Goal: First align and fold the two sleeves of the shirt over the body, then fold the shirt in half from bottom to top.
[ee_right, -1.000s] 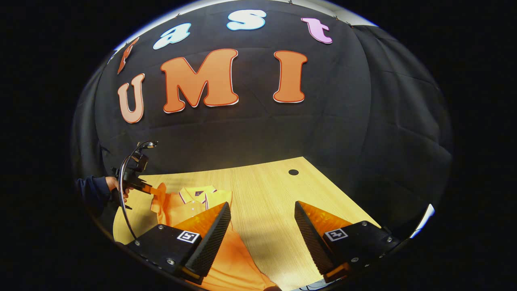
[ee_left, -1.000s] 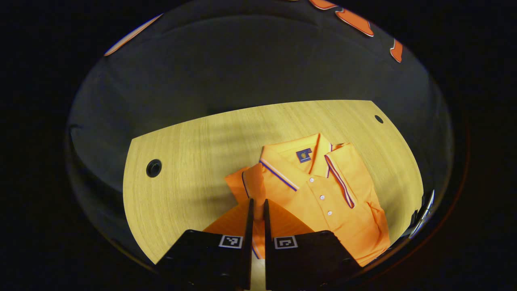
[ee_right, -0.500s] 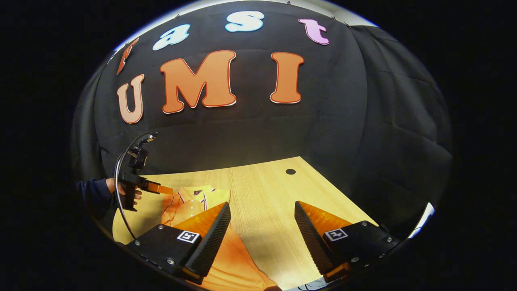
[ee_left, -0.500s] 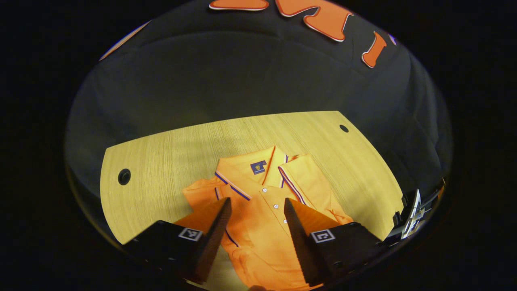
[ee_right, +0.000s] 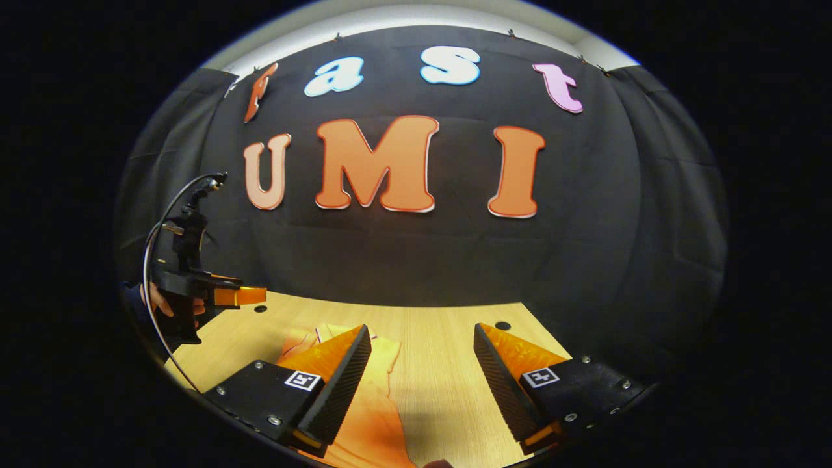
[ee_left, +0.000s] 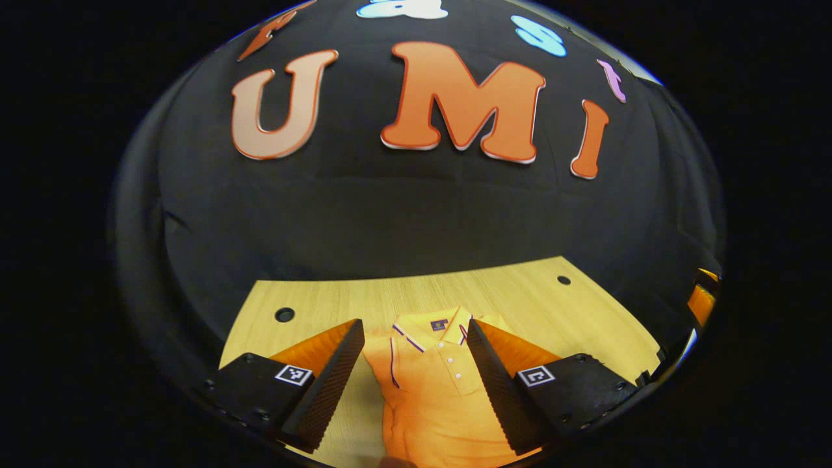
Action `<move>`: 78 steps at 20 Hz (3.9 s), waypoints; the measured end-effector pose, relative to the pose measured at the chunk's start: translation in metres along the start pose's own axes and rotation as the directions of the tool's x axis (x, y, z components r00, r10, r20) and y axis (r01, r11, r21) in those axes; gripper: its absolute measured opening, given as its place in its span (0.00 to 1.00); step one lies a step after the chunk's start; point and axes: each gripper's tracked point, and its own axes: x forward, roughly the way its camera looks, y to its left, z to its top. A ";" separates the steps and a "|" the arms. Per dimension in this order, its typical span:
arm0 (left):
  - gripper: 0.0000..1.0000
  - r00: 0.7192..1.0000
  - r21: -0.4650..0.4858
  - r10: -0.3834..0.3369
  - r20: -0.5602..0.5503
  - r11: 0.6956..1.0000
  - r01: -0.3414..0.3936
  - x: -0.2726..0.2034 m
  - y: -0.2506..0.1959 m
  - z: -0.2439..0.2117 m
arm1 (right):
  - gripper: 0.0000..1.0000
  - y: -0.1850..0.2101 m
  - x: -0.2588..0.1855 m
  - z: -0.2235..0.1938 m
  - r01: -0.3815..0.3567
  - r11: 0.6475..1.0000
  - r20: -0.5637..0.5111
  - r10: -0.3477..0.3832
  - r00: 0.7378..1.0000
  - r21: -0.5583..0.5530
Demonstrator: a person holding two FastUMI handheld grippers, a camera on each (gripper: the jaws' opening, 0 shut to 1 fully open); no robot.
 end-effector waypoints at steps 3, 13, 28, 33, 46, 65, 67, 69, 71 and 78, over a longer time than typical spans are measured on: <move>0.99 0.983 0.005 0.093 0.156 0.995 -0.095 -0.053 0.012 0.024 | 0.96 0.008 0.005 0.010 -0.074 0.997 0.059 0.075 0.995 -0.014; 0.97 0.852 -0.021 0.300 0.429 0.946 -0.323 -0.211 -0.005 0.035 | 0.96 0.041 -0.013 -0.006 -0.274 0.962 0.113 0.272 0.956 0.001; 0.98 0.964 0.035 0.265 0.002 0.964 -0.265 -0.212 -0.023 -0.133 | 0.96 0.026 -0.053 -0.159 -0.347 0.937 -0.326 0.337 0.883 0.030; 0.98 0.956 -0.034 0.196 -0.219 0.977 -0.209 -0.206 -0.021 -0.205 | 0.98 0.023 -0.072 -0.215 -0.350 0.934 -0.501 0.334 0.798 0.064; 0.99 0.815 -0.151 0.071 -0.574 0.970 -0.191 -0.203 -0.017 -0.357 | 0.98 0.017 -0.128 -0.306 -0.330 0.937 -0.729 0.306 0.612 0.116; 0.99 0.696 -0.006 0.081 -0.714 0.993 -0.122 -0.184 -0.022 -0.399 | 0.98 0.022 -0.151 -0.359 -0.286 0.957 -0.832 0.202 0.517 0.055; 0.99 0.689 -0.002 0.075 -0.721 0.994 -0.109 -0.181 -0.022 -0.398 | 0.98 0.027 -0.148 -0.362 -0.295 0.955 -0.835 0.193 0.516 0.039; 0.99 0.679 0.002 0.066 -0.731 0.996 -0.094 -0.177 -0.025 -0.398 | 0.97 0.032 -0.149 -0.362 -0.317 0.948 -0.843 0.188 0.504 0.022; 0.89 0.682 0.003 0.054 -0.729 0.997 -0.077 -0.173 -0.029 -0.396 | 0.85 0.028 -0.144 -0.364 -0.317 0.948 -0.854 0.150 0.498 -0.019; 0.12 0.701 -0.067 -0.032 -0.712 0.997 -0.023 -0.158 -0.044 -0.386 | 0.08 0.061 -0.153 -0.358 -0.208 0.937 -0.839 0.344 0.420 0.280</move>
